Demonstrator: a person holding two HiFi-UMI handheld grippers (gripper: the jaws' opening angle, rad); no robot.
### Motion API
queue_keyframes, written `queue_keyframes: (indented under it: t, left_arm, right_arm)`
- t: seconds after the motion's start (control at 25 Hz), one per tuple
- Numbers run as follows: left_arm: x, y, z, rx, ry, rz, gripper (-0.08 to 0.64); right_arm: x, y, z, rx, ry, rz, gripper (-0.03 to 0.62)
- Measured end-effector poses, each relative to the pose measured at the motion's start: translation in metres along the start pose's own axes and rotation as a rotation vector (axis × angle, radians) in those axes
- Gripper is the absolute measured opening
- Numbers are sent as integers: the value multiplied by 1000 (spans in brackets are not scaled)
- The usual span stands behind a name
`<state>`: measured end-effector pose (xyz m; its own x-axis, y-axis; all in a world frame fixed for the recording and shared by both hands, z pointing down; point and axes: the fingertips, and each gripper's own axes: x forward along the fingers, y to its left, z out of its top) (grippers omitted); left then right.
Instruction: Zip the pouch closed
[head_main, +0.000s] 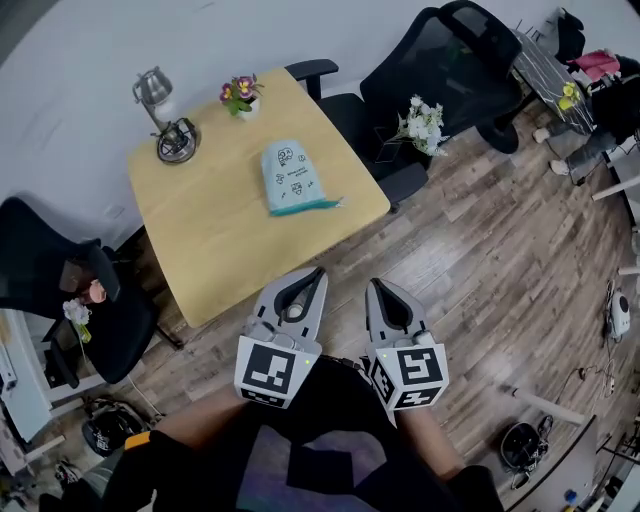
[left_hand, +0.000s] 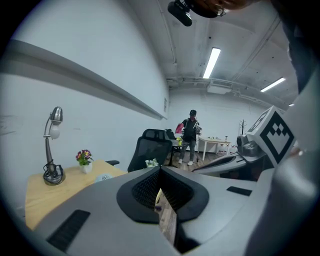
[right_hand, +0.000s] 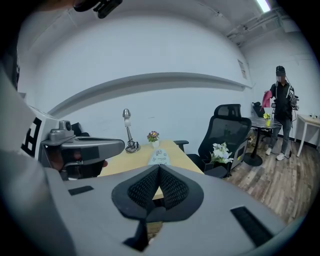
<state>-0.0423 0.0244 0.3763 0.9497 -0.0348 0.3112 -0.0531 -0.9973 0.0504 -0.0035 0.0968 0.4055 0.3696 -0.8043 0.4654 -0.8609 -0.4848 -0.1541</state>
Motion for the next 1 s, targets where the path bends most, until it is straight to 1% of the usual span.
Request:
queue_keyframes:
  t: [0.16, 0.28, 0.52, 0.64, 0.76, 0.84, 1.0]
  left_arm:
    - [14, 24, 9, -8, -15, 11, 8]
    - [22, 44, 15, -11, -27, 34, 8]
    - [31, 78, 21, -34, -35, 121, 9]
    - [41, 95, 23, -46, -36, 181, 9]
    - [55, 113, 30, -61, -44, 261, 9]
    - [65, 123, 37, -78, -54, 319, 9]
    - [82, 134, 47, -98, -60, 411, 9]
  right_arm:
    - [24, -3, 17, -20, 0, 3, 15]
    - [42, -7, 31, -31, -6, 8, 15]
    - [79, -14, 50, -80, 6, 66, 15]
    - [103, -19, 58, -106, 15, 120, 15]
    - [129, -23, 67, -148, 32, 199, 15]
    - [145, -26, 74, -185, 50, 263, 15]
    - [174, -38, 87, -277, 81, 377, 15]
